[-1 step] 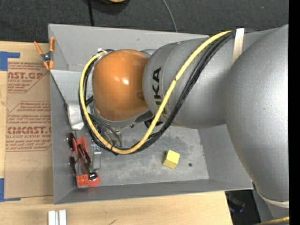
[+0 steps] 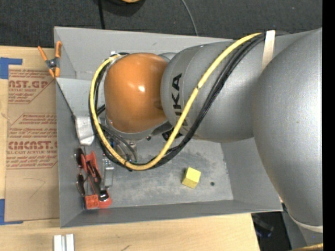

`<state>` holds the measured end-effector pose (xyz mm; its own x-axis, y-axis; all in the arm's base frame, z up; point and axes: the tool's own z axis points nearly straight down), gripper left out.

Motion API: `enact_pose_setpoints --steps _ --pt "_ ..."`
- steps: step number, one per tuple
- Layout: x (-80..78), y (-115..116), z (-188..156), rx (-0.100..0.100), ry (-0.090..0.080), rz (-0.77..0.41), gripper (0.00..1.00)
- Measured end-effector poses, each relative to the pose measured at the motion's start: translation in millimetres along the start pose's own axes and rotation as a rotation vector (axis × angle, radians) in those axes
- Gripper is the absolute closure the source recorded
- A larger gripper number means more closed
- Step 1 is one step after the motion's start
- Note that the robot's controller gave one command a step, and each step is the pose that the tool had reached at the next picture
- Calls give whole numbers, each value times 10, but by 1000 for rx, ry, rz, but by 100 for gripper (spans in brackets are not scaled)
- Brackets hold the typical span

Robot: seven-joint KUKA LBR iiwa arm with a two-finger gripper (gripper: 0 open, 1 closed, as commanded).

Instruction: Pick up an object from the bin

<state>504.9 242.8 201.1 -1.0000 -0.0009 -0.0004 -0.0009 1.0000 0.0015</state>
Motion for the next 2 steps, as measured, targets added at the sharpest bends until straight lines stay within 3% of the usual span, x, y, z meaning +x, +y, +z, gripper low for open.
enact_pose_setpoints --steps 1,2 --pt "-381 27 725 -1 -2 -88 0" --pt "-480 23 941 2 7 -132 0"
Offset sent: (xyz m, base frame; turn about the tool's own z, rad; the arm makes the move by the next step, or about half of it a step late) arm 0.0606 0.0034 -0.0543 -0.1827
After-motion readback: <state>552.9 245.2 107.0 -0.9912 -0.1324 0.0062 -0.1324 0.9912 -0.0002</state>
